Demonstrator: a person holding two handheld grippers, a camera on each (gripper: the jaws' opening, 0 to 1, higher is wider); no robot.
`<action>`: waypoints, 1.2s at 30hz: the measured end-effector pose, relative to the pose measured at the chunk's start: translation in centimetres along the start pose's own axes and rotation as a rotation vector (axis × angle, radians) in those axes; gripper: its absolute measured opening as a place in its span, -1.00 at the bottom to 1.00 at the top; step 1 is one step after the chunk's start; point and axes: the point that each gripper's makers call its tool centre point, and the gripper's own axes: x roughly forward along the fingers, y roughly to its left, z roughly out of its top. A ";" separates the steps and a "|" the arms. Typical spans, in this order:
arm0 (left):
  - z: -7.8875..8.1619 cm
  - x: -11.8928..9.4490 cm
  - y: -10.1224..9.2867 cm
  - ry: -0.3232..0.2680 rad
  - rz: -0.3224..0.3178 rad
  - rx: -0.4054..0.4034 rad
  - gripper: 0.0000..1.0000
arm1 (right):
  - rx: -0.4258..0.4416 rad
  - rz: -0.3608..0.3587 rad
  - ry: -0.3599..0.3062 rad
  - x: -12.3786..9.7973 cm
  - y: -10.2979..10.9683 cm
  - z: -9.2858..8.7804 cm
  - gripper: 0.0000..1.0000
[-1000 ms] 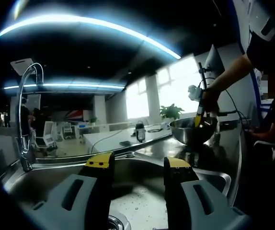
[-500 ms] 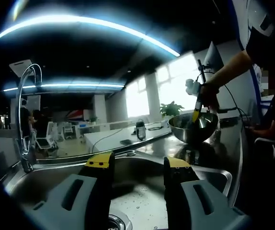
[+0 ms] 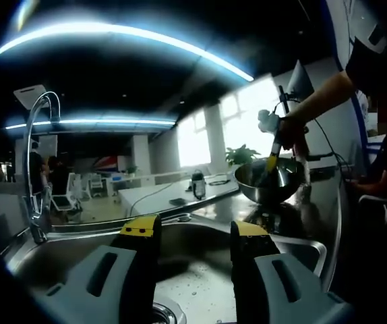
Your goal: Pick up bowl with dirty water move over sink pour dirty water into sink return bowl to place
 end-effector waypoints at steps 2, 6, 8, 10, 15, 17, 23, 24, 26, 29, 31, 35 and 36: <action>0.0 0.0 0.0 0.000 0.001 0.001 -0.20 | -0.022 -0.006 -0.009 -0.2 0.4 0.6 -1.00; 0.0 0.0 0.0 0.002 0.001 0.005 -0.20 | -0.066 -0.011 -0.019 -0.3 1.2 1.5 -1.00; 0.0 0.0 0.0 -0.001 0.001 0.007 -0.20 | -0.084 -0.012 -0.022 -0.2 1.5 1.9 -1.00; 0.1 -0.1 0.0 -0.003 0.002 0.006 -0.20 | -0.101 -0.014 -0.029 -0.3 1.8 2.3 -1.00; 0.1 0.0 0.0 -0.003 -0.002 0.005 -0.20 | -0.134 -0.016 -0.048 -0.8 2.3 3.4 -1.00; 0.0 0.0 0.0 -0.001 -0.004 0.008 -0.20 | -0.138 -0.015 -0.053 -1.0 2.5 3.7 -1.00; 0.1 -0.1 0.2 -0.008 0.002 0.009 -0.20 | -0.174 -0.014 -0.080 -1.8 3.3 5.1 -1.00; 0.1 -0.1 0.2 -0.009 0.004 0.009 -0.20 | -0.183 -0.016 -0.084 -1.9 3.4 5.3 -1.00; 0.0 -0.1 0.3 -0.009 0.006 0.011 -0.20 | -0.199 -0.013 -0.097 -2.0 3.8 6.0 -1.00; 0.0 -0.1 0.4 -0.011 0.006 0.011 -0.20 | -0.206 -0.011 -0.105 -2.1 4.3 6.5 -1.00; 0.0 -0.1 0.4 -0.014 0.007 0.010 -0.20 | -0.214 -0.009 -0.109 -2.1 4.7 6.8 -1.00; 0.0 -0.1 0.4 -0.016 0.005 0.009 -0.20 | -0.233 -0.001 -0.114 -2.0 5.5 7.7 -1.00; 0.0 -0.1 0.4 -0.017 0.005 0.009 -0.20 | -0.238 0.002 -0.115 -2.0 5.8 7.8 -1.00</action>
